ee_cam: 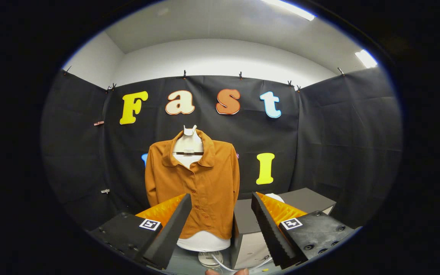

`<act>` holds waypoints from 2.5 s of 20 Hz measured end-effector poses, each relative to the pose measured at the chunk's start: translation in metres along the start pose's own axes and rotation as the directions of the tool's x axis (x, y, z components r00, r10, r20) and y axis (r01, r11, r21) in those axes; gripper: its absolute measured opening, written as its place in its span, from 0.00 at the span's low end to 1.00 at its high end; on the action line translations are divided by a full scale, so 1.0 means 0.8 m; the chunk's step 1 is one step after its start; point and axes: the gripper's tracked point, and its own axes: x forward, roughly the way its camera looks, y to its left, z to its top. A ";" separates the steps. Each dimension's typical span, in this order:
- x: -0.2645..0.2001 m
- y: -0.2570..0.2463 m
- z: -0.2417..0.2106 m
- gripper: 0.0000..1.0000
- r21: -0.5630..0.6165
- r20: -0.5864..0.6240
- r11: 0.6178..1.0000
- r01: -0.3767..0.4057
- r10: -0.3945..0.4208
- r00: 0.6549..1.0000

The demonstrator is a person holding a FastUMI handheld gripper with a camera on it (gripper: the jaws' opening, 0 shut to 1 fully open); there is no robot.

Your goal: Iron the clothes twice with a garment steamer, once on the left side and once on the right side.

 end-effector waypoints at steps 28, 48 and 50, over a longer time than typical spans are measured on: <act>0.298 -0.347 -0.341 0.99 0.083 -0.737 0.995 0.061 0.020 0.675; 0.305 -0.369 -0.297 0.29 0.093 -0.549 0.988 0.126 -0.055 0.834; 0.288 -0.353 -0.269 0.29 0.092 -0.510 0.988 0.121 -0.057 0.858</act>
